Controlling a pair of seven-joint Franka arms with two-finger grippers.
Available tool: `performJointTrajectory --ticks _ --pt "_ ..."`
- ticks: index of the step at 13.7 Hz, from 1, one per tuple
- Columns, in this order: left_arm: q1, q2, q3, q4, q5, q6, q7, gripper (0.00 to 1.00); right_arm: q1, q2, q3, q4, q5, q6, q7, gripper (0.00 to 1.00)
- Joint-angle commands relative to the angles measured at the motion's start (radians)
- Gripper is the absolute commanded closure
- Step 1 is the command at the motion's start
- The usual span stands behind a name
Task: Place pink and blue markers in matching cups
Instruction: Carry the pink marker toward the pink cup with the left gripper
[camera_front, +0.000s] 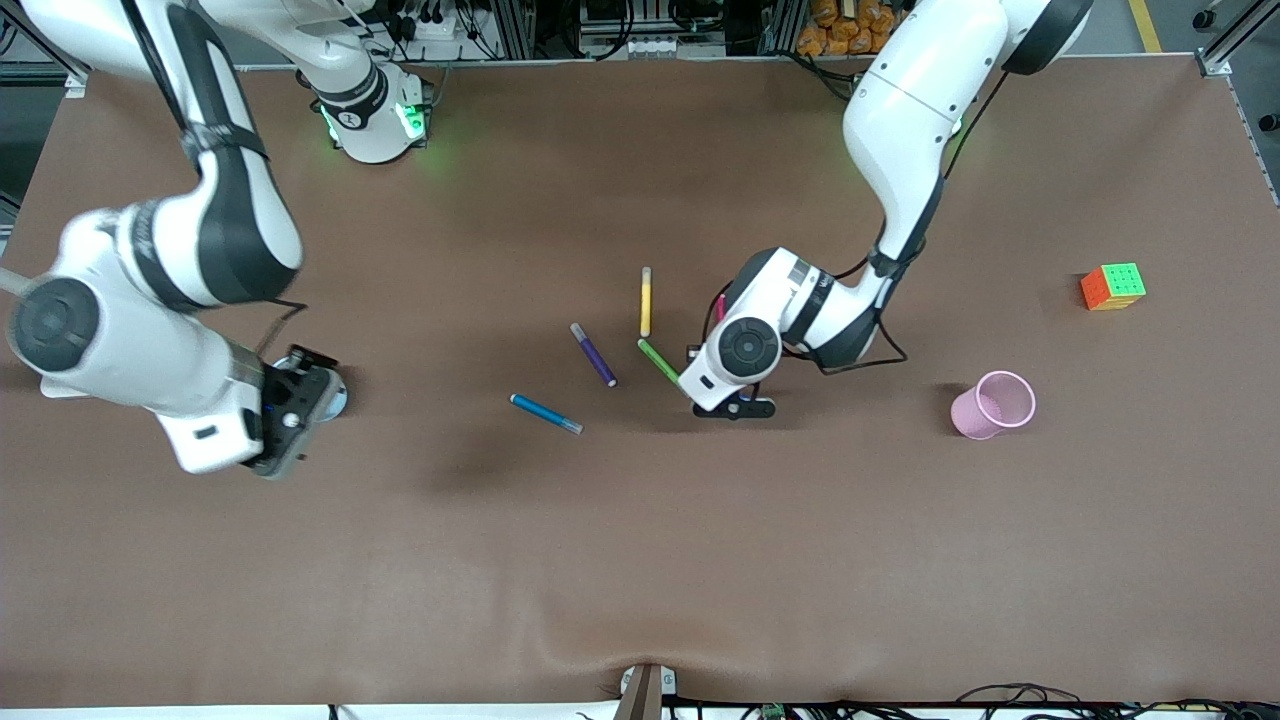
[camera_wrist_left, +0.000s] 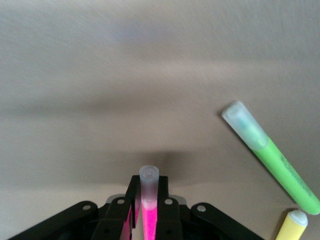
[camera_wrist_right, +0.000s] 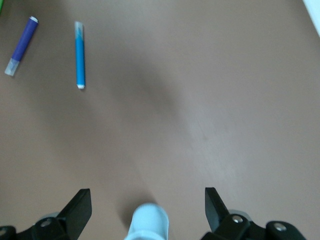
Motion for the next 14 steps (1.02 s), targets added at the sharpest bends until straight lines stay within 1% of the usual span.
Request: performJointTrajectory --ticks 1,2,4,6,8,10,11,13,14 --pt "0.071 -0.106 0.011 -0.009 0.018 -0.091 0.015 1.0 0.078 0.08 -0.006 0.019 0.034 0.048 -0.011 0.0" --pt "0.114 -0.13 0.008 -0.006 0.023 -0.111 0.016 1.0 0.112 0.101 -0.006 0.017 0.033 0.076 0.001 0.0" --pt "0.163 -0.186 0.019 0.005 0.044 -0.158 0.042 1.0 0.161 0.138 -0.008 0.008 0.03 0.105 0.077 0.0" --pt "0.227 -0.233 0.019 0.005 0.156 -0.168 0.077 1.0 0.207 0.163 -0.009 -0.001 0.019 0.153 0.153 0.0" --pt "0.238 -0.264 0.023 0.008 0.224 -0.198 0.081 1.0 0.259 0.173 -0.012 -0.047 0.007 0.229 0.235 0.0" --pt "0.244 -0.267 0.025 0.069 0.308 -0.305 0.062 1.0 0.286 0.175 -0.014 -0.095 -0.045 0.315 0.346 0.0" --pt "0.245 -0.27 0.036 0.087 0.349 -0.347 0.067 1.0 0.299 0.186 -0.014 -0.098 -0.051 0.332 0.404 0.0" --pt "0.228 -0.308 0.034 0.083 0.53 -0.417 0.033 1.0 0.307 0.203 -0.012 -0.098 -0.051 0.349 0.537 0.0" --pt "0.235 -0.321 0.03 0.075 0.576 -0.442 -0.02 1.0 0.303 0.204 -0.012 -0.106 -0.05 0.348 0.635 0.0"
